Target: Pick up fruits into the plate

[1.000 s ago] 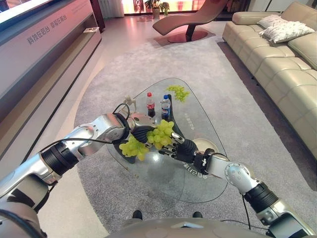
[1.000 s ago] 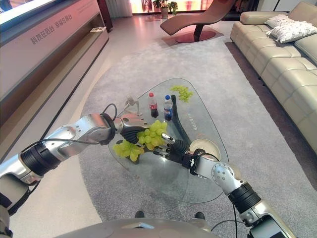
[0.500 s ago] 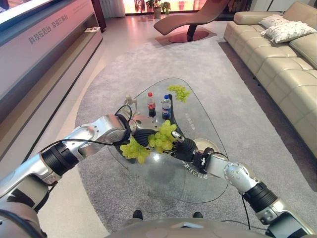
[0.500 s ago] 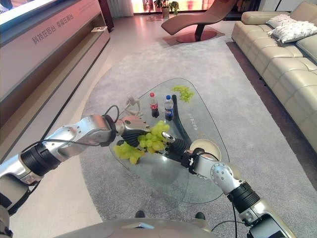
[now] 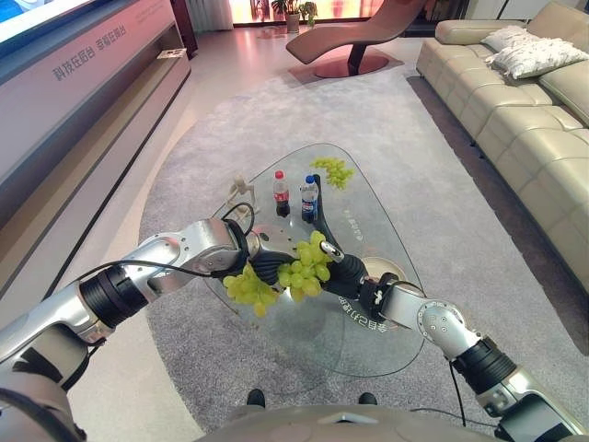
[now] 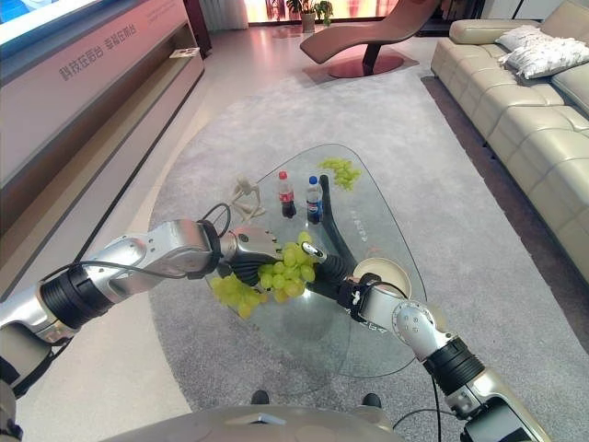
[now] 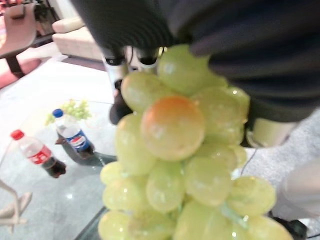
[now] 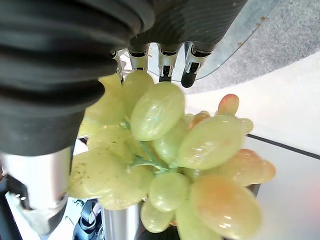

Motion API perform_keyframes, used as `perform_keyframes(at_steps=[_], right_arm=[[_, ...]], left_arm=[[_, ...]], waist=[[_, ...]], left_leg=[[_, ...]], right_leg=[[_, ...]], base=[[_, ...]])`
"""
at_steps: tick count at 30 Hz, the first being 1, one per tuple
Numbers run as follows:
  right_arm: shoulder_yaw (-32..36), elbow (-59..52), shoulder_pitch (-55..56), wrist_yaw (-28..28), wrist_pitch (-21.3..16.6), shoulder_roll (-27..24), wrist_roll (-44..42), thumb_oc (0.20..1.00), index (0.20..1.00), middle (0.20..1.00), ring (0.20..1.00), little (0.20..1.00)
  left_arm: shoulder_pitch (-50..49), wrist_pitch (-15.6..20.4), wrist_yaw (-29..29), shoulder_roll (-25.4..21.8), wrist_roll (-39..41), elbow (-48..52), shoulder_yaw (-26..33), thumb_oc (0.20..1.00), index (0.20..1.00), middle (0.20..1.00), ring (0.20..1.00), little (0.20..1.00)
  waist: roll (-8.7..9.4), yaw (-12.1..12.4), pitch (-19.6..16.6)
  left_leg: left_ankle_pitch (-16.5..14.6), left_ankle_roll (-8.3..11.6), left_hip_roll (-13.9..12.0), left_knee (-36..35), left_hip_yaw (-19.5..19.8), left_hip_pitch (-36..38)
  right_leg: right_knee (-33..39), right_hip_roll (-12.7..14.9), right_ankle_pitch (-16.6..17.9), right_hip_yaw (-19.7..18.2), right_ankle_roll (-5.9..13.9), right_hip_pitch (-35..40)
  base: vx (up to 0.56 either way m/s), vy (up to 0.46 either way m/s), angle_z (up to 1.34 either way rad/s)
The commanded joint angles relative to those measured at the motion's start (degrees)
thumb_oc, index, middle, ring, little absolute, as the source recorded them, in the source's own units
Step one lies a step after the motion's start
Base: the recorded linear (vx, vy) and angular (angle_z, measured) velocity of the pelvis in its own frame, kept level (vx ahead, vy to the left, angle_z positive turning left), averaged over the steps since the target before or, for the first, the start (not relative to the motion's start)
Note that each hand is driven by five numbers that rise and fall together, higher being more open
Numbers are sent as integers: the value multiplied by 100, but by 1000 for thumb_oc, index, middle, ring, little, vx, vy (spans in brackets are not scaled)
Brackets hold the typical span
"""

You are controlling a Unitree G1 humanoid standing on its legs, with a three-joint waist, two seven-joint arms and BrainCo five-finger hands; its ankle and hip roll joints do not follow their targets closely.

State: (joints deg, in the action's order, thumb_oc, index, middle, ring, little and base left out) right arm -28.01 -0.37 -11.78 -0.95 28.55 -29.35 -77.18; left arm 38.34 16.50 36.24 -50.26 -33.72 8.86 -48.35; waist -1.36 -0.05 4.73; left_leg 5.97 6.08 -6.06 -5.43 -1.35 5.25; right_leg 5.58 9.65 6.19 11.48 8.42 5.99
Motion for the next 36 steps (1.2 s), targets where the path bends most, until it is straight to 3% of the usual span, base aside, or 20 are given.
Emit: perform_keyframes(at_steps=[1, 13, 14, 15, 36], right_arm=[[-89, -661, -722, 130, -364, 163, -434, 1000, 1000, 1000, 1000, 1000], [-164, -620, -861, 146, -288, 168, -521, 1000, 1000, 1000, 1000, 1000], [-182, -620, -869, 147, -307, 176, -518, 479, 479, 479, 479, 479], [-186, -615, -871, 156, -313, 180, -504, 200, 200, 200, 200, 200], [-221, -525, -846, 206, -256, 321, -406, 200, 200, 200, 200, 200]], left_arm=[[1036, 193, -261, -137, 56, 269, -346, 200, 200, 200, 200, 200], [1212, 244, -432, -75, -116, 228, -487, 200, 200, 200, 200, 200], [1216, 233, -468, -57, -157, 203, -509, 200, 200, 200, 200, 200], [1214, 223, -470, -43, -170, 201, -514, 200, 200, 200, 200, 200], [1203, 119, -609, 172, -338, -58, -565, 200, 200, 200, 200, 200]], waist=[[98, 104, 163], [112, 108, 177], [113, 106, 175], [114, 106, 174], [136, 104, 125]], left_leg=[[-870, -218, 300, 43, -363, 493], [-816, -223, 316, 43, -326, 454], [-816, -226, 317, 43, -325, 454], [-817, -226, 319, 43, -322, 454], [-809, -224, 312, 43, -320, 460]], right_leg=[[-58, -35, -495, 82, 83, 400], [-58, -40, -452, 95, 67, 376], [-58, -47, -459, 92, 62, 381], [-58, -48, -462, 90, 61, 384], [-58, -57, -465, 72, 59, 397]], base=[[0, 0, 0], [0, 0, 0], [0, 0, 0], [0, 0, 0], [0, 0, 0]])
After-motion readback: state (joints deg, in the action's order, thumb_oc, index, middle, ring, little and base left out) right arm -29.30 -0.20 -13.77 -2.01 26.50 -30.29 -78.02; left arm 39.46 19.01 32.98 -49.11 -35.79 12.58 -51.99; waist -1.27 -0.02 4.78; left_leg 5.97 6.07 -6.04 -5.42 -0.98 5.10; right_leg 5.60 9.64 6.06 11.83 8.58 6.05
